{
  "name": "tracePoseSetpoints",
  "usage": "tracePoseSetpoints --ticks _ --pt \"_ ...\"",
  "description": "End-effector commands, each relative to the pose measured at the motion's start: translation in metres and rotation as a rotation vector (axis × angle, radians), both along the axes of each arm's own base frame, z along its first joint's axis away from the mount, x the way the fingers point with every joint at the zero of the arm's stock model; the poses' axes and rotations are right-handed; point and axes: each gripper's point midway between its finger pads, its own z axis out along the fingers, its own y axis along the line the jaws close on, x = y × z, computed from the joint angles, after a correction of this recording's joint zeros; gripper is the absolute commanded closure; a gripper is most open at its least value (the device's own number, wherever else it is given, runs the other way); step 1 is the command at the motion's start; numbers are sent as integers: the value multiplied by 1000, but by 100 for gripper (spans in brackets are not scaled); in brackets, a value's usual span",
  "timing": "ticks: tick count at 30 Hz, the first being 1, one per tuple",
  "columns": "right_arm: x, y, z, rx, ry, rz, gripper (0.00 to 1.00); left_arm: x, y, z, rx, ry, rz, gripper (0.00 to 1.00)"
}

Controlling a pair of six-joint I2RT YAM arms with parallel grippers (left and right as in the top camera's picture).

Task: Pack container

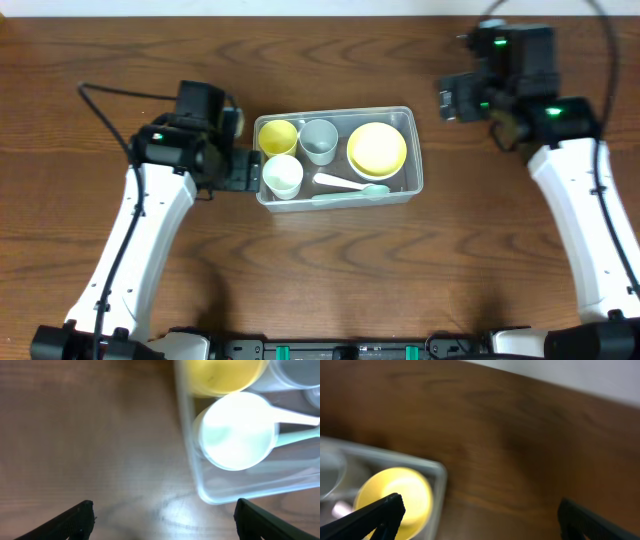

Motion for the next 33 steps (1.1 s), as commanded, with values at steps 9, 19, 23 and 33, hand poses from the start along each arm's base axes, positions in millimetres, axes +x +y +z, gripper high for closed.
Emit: tracePoseSetpoints --ticks 9,19,23,33 --pt "-8 -62 -10 117 71 -219 1 12 -3 15 62 -85 -47 10" --pt "-34 -74 15 108 38 -326 2 3 0 78 22 -295 -33 10" --pt "-55 -74 41 112 -25 -327 4 -22 5 118 -23 -426 4 10" --pt "-141 -57 19 135 -87 -302 8 -106 25 124 -76 -593 39 10"
